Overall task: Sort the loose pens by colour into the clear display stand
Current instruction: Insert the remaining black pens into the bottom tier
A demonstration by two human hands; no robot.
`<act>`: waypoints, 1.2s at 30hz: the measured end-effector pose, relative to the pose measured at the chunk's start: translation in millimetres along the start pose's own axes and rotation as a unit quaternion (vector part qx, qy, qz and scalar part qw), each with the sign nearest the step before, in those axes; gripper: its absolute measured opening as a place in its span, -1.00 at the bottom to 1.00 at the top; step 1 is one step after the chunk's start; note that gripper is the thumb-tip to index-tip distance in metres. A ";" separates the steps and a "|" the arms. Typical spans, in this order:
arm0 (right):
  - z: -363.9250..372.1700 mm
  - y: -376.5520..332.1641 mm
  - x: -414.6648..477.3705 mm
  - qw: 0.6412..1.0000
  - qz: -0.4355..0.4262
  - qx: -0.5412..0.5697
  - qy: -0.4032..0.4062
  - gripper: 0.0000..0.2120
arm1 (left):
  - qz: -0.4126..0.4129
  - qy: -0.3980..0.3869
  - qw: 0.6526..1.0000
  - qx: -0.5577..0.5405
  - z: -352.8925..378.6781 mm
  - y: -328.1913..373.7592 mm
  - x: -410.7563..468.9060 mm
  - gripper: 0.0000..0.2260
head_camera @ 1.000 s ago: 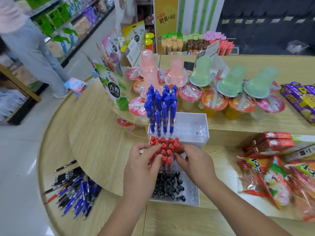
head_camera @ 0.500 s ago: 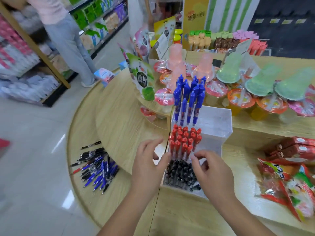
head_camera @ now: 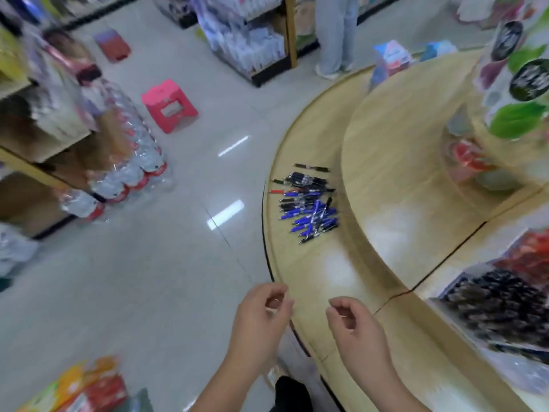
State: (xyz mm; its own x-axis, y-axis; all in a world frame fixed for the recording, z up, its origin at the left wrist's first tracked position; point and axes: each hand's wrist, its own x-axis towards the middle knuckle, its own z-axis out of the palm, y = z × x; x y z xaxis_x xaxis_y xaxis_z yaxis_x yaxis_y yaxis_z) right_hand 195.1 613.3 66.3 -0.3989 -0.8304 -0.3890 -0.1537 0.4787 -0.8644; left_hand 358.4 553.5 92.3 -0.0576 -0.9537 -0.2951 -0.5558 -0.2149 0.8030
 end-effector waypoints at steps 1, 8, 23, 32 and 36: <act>14.4 -0.7 2.8 1.000 0.008 0.000 -0.008 -0.88 | -0.008 0.004 1.000 0.004 -10.8 -8.8 4.7 -0.87; 93.4 -15.5 41.5 0.998 0.054 -0.023 -0.021 -0.92 | -0.046 0.006 0.999 0.000 -75.7 -56.6 58.7 -0.81; 139.1 -49.0 155.3 0.986 0.118 -0.005 0.114 -0.87 | -0.005 -0.073 0.996 0.050 -136.1 -34.9 235.8 -0.85; 161.9 -73.9 266.5 0.958 0.209 0.025 0.193 -0.93 | 0.046 -0.181 0.973 0.134 -104.3 19.9 414.1 -0.76; 163.4 -89.2 293.7 0.938 0.236 0.052 0.248 -0.91 | 0.122 -0.247 0.943 0.187 -63.1 48.7 466.3 -0.64</act>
State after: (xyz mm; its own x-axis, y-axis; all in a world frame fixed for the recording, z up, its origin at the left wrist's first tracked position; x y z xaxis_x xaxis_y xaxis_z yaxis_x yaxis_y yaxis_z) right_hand 239.3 280.1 -22.9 -0.7761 -0.2849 -0.5626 0.2254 0.7079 -0.6694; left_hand 356.8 85.1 26.4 -0.5491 -0.7315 -0.4043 -0.7243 0.1752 0.6668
